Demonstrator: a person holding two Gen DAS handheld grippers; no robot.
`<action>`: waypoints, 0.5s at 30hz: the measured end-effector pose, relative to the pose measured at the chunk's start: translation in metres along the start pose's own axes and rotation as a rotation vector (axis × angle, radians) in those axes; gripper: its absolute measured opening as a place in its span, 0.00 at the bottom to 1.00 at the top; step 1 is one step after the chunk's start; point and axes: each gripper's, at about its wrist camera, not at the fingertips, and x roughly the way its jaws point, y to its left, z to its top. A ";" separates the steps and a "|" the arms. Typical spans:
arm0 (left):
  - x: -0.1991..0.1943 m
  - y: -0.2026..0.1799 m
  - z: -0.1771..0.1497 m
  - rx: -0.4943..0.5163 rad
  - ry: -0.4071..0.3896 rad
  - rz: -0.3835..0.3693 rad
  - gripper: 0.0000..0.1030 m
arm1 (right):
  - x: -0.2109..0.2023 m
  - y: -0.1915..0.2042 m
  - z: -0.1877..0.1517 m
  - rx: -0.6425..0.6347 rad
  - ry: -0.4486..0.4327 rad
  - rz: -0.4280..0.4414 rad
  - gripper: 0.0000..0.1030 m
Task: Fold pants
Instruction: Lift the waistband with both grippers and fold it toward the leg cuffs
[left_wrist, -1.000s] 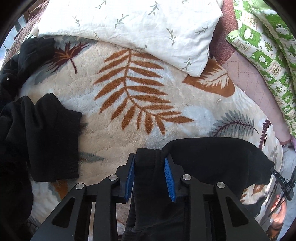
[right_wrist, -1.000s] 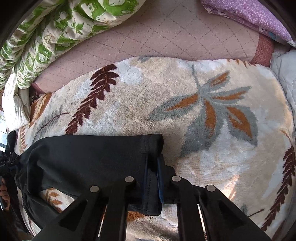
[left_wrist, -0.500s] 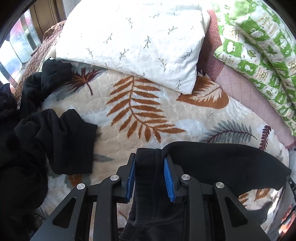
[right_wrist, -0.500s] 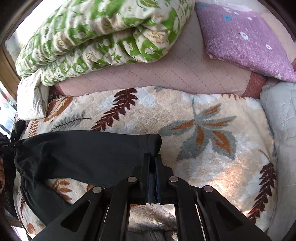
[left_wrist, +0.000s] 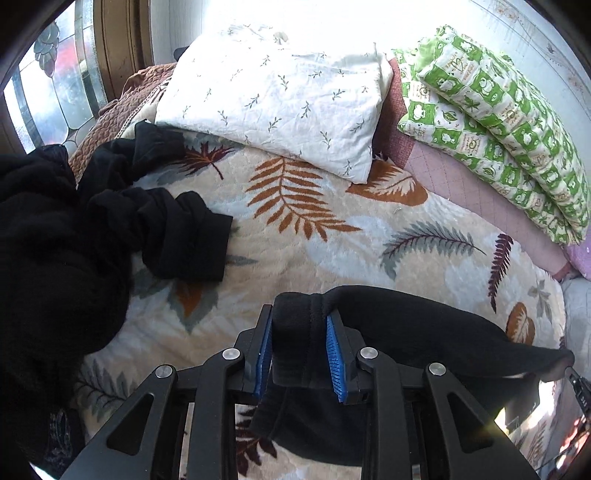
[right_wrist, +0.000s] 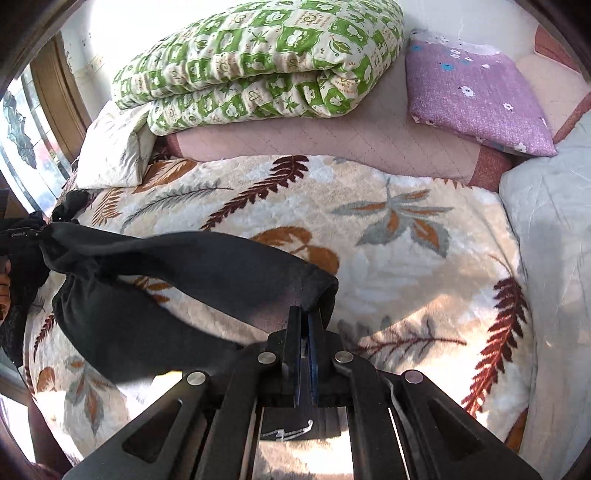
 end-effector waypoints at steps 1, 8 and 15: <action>-0.003 0.003 -0.007 -0.004 0.008 -0.009 0.25 | -0.004 0.002 -0.009 0.002 -0.002 0.009 0.03; -0.004 0.028 -0.058 0.018 0.107 -0.025 0.25 | -0.017 0.015 -0.074 0.017 0.024 0.068 0.03; 0.011 0.055 -0.073 -0.013 0.190 -0.010 0.25 | -0.015 0.004 -0.102 0.122 0.037 0.075 0.03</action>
